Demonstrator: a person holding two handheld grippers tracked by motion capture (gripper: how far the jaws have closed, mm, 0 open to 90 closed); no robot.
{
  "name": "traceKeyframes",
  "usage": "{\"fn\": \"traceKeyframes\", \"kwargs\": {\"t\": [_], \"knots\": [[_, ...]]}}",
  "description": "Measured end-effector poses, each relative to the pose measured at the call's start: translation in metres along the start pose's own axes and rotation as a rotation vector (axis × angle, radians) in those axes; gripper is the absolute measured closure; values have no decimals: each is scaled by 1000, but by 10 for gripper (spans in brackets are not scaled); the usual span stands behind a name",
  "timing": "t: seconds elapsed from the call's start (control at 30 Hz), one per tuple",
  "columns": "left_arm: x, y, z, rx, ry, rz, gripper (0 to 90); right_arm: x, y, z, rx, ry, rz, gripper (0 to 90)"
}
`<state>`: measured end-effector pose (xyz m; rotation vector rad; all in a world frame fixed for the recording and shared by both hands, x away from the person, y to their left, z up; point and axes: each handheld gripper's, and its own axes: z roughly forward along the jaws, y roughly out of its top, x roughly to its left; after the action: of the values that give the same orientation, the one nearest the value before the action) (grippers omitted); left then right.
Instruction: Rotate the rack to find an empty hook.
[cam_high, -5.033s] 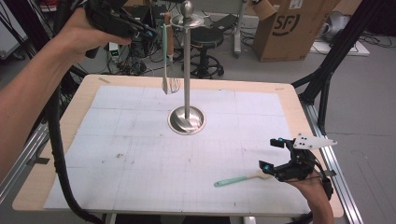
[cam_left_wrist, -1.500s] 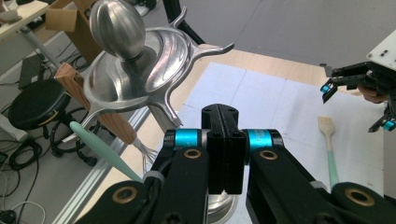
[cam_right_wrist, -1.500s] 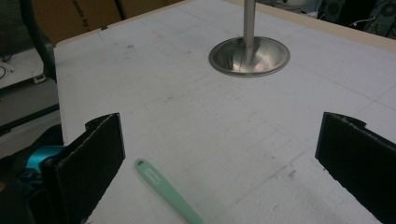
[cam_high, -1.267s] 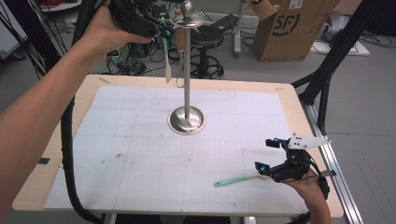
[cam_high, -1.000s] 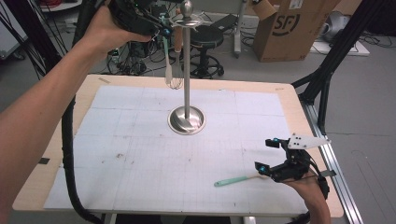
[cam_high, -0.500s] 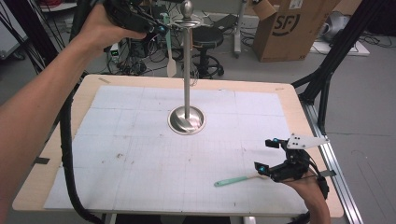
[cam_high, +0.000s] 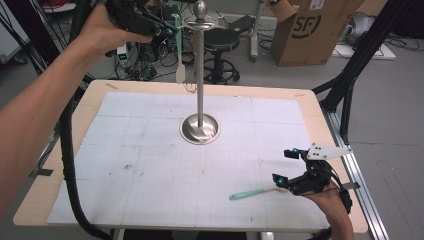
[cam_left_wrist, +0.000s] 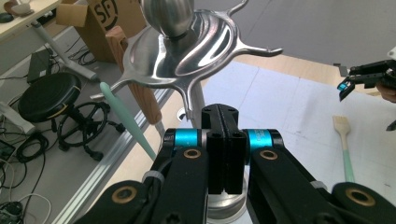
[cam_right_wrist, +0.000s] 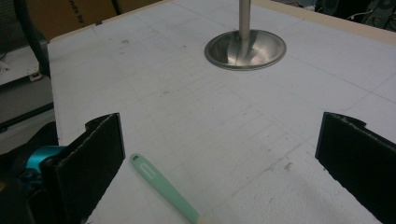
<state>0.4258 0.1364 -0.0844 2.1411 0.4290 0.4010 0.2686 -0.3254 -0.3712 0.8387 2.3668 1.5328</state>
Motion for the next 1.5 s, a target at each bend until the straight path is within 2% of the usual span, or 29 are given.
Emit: {"fn": "traceKeyframes", "kwargs": {"t": [0.13,0.33,0.4,0.43,0.47,0.53,0.57,0.67,0.87,0.93,1.13,1.27,1.33,1.37,1.5], "knots": [[-5,-5,-5,2,6,5,873,0,0,0,1,2,-1,0],[-16,-13,-13,22,20,20,742,0,0,-1,-6,2,-2,0],[-20,-17,-15,0,11,12,721,1,0,-1,-9,1,0,0],[-23,-21,-15,-9,-1,0,709,1,1,-2,-11,0,-3,0],[-27,-24,-15,3,-1,3,697,1,1,-2,-12,1,-2,0],[-35,-33,-12,20,5,28,650,1,1,-2,-13,2,-1,0],[-38,-38,-11,15,-12,26,644,1,1,-2,-11,0,2,0],[-46,-54,-11,9,-10,42,597,2,1,-1,-10,5,-1,0],[-55,-85,-18,-8,2,15,500,3,3,0,-16,5,-18,0],[-59,-95,-21,-7,17,12,422,4,4,0,-15,6,-8,0],[-70,-121,-27,-50,13,9,247,4,3,-1,-12,3,-8,0],[-78,-132,-27,-55,19,-10,113,4,3,-5,-20,-4,-5,0],[-83,-137,-27,-79,14,3,62,4,4,-8,-27,-11,-8,0],[-84,-140,-27,-88,12,-7,36,4,4,-9,-33,-15,-11,0],[-88,-154,-26,-109,0,-33,16,4,4,-13,-45,-15,-7,0]]}}
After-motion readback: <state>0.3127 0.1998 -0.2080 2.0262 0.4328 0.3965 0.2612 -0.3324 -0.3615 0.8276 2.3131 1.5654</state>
